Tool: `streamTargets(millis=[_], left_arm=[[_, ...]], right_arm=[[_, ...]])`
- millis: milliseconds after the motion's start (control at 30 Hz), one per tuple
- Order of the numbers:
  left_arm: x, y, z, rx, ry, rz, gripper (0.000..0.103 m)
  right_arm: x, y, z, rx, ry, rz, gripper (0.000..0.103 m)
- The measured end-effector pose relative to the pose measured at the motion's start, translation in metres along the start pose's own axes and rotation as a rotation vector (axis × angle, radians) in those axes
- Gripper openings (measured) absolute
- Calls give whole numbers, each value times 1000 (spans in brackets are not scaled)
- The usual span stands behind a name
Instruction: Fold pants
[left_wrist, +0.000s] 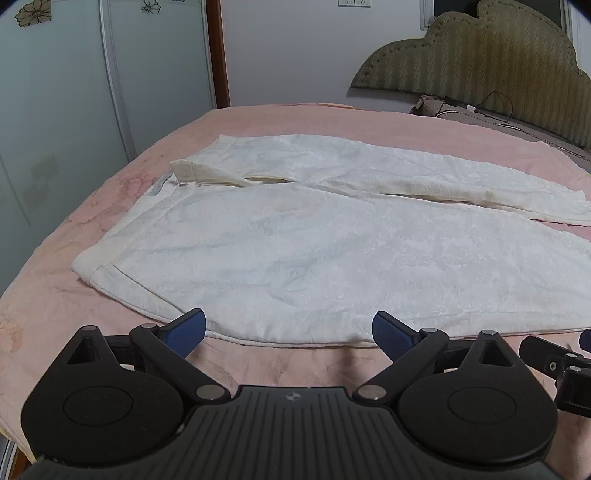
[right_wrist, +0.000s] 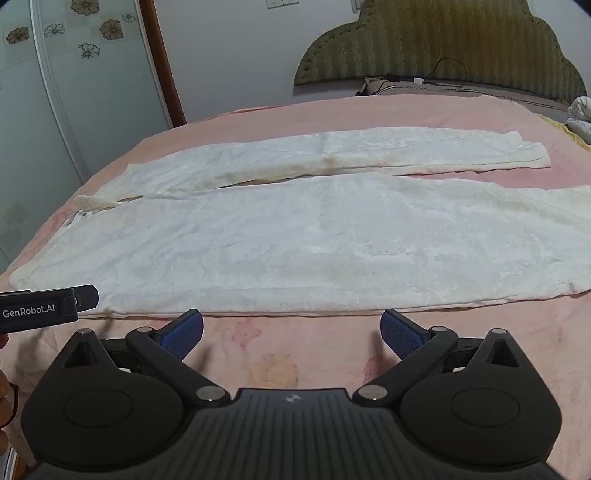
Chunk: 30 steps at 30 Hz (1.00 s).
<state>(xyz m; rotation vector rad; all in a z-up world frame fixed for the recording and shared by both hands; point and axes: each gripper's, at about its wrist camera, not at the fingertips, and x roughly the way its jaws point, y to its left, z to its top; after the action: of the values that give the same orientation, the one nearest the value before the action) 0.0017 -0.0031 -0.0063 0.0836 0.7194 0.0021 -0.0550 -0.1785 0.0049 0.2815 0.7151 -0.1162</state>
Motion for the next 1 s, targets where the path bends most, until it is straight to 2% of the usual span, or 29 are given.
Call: streamTargets(millis=[1000], left_arm=[[3, -3, -1, 18, 9, -6, 101]], right_arm=[[2, 1, -1, 12, 13, 23, 103]])
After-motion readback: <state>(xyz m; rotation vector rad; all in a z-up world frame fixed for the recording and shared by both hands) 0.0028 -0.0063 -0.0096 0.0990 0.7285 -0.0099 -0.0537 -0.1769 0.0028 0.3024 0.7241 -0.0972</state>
